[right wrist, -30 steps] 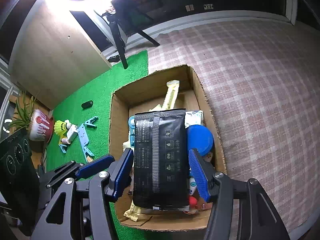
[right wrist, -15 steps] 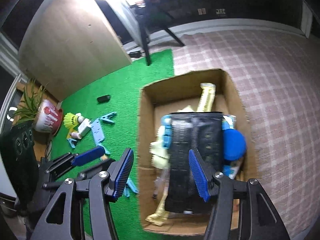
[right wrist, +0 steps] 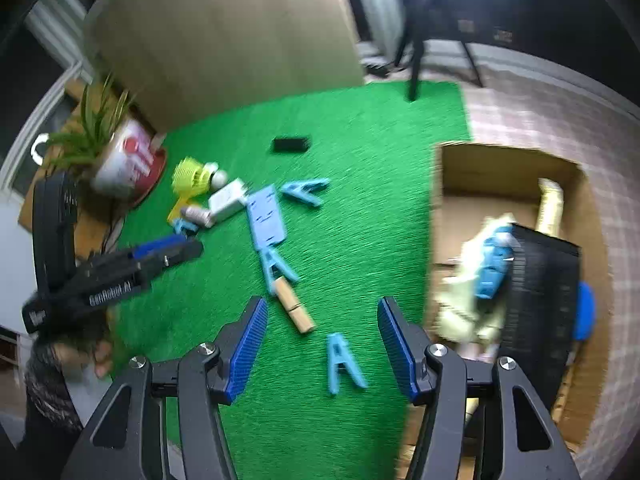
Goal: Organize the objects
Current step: 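Grasp a blue clothespin with the left tool while the right grasps the wooden clothespin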
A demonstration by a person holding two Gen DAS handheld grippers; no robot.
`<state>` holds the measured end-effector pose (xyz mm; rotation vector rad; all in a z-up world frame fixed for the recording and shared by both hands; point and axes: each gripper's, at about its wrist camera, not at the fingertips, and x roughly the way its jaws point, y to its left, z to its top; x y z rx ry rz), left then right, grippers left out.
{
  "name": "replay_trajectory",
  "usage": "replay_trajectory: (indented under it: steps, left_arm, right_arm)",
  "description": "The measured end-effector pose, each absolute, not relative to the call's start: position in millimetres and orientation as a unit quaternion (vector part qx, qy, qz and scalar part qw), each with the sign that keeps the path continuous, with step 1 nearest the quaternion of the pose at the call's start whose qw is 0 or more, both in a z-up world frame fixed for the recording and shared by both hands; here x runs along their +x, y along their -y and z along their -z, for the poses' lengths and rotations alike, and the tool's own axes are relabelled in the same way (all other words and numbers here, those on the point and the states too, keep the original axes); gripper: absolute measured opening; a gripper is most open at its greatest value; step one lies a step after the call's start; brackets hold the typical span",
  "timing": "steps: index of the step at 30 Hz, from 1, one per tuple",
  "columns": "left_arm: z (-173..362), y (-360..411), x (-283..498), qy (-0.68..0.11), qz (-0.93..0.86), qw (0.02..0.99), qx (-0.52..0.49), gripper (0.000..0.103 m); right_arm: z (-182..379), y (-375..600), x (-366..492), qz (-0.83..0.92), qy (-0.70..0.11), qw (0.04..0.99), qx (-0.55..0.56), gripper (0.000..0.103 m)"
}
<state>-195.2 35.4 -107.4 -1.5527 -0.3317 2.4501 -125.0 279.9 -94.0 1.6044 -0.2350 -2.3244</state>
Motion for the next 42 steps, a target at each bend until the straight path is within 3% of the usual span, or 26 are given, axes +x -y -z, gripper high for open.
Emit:
replay_trajectory:
  steps: [13,24,29,36,40,42]
  left_arm:
    - [136,66,-215,0.179,-0.815,0.027,-0.55,0.048]
    - [157,55,-228,0.155,-0.805,0.027,-0.573,0.048]
    - [164,51,-228,0.135,-0.805,0.02,-0.577,0.048]
    - [166,55,-225,0.125,-0.808,0.014,-0.576,0.026]
    - [167,64,-222,0.123,-0.809,0.015,-0.575,0.008]
    - [168,68,-220,0.125,-0.808,0.018,-0.575,0.005]
  right_arm:
    - [142,-222,-139,0.778,-0.003,0.141,0.612,0.053]
    - [153,-220,-142,0.773,-0.021,0.132,0.62,0.053]
    - [158,-221,-143,0.768,-0.025,0.134,0.626,0.046]
    - [163,-214,-141,0.764,-0.048,0.141,0.628,0.032]
    - [168,-210,-138,0.757,-0.059,0.147,0.634,0.015]
    - [169,-210,-136,0.756,-0.061,0.151,0.635,0.013]
